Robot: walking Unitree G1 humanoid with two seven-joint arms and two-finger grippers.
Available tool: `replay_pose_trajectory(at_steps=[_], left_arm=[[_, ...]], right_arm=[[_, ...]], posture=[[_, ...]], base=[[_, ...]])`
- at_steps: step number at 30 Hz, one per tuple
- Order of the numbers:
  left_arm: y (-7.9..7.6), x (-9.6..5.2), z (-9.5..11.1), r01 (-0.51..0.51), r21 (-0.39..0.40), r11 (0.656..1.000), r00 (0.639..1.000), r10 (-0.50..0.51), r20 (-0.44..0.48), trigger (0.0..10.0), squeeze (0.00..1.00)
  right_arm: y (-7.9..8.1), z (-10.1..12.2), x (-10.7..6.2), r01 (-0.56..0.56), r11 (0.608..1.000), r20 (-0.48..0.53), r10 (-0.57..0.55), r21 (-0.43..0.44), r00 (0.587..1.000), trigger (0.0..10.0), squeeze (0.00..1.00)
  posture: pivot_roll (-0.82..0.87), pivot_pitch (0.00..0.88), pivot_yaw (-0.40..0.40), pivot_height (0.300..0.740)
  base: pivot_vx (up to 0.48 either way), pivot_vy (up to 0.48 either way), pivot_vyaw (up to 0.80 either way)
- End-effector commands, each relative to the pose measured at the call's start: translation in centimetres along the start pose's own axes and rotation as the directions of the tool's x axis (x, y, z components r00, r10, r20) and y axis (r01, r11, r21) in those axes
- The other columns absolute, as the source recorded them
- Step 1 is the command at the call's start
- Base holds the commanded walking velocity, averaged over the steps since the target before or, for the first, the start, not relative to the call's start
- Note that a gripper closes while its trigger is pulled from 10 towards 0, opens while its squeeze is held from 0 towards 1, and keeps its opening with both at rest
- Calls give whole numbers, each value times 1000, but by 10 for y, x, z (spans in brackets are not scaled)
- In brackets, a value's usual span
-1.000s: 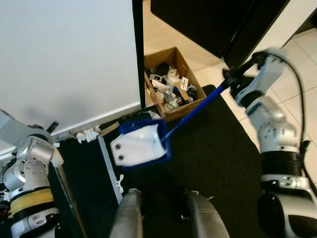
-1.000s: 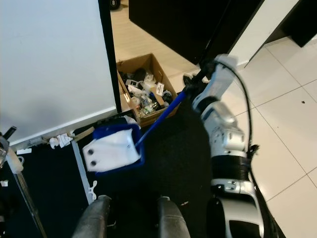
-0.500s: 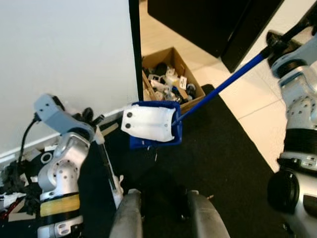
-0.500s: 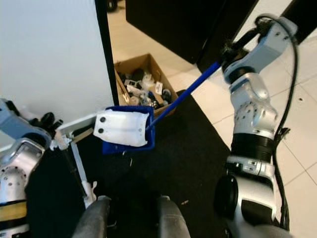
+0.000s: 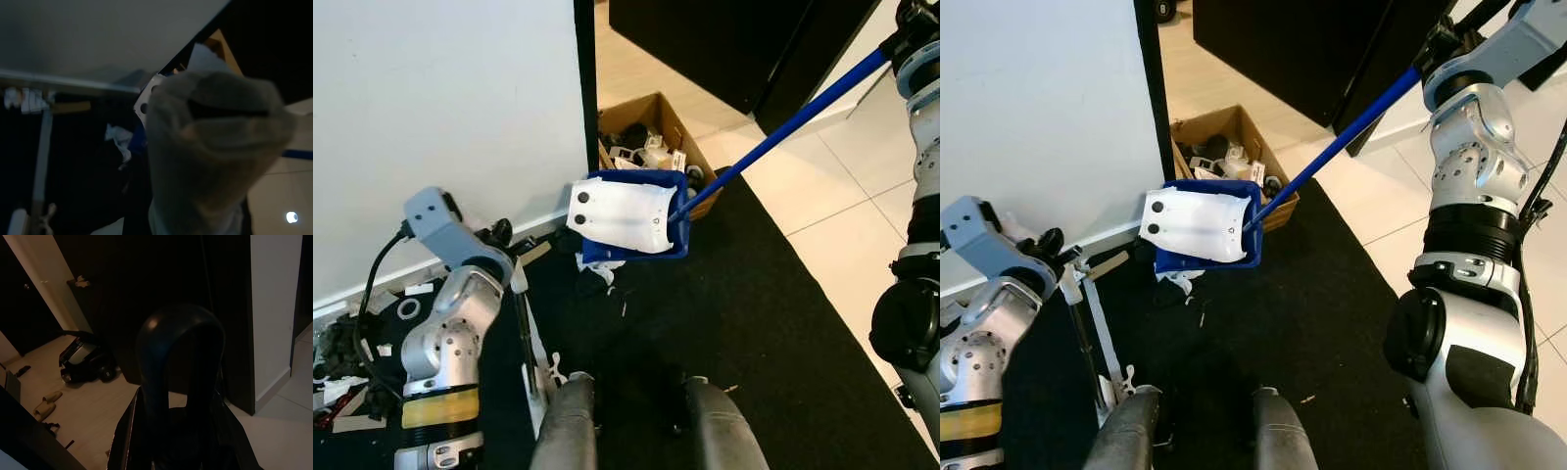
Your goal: Sweep floor
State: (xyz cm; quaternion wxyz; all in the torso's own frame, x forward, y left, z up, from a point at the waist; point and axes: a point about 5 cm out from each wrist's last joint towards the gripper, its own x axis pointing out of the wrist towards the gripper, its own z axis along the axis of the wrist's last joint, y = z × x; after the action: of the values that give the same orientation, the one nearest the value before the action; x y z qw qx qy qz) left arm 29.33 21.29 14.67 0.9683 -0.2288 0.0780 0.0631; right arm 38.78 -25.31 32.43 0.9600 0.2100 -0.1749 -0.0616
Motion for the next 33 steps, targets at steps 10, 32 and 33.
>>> replay_pose_trajectory(at_steps=[10,32,33], left_arm=[[-8,1,2,28,162,986,999,-35,38,10000,0],[-10,3,4,39,156,987,997,-48,58,10000,0],[-10,3,4,39,156,987,997,-48,58,10000,0]], right_arm=[[-2,5,0,-12,1000,66,10,29,998,10000,0],[1,0,0,-38,999,59,36,34,998,10000,0],[1,0,0,-38,999,59,36,34,998,10000,0]], posture=[[-10,234,-37,740],[-9,236,-36,740],[-9,236,-36,740]], base=[[226,-244,0],[365,-258,0],[442,0,0]])
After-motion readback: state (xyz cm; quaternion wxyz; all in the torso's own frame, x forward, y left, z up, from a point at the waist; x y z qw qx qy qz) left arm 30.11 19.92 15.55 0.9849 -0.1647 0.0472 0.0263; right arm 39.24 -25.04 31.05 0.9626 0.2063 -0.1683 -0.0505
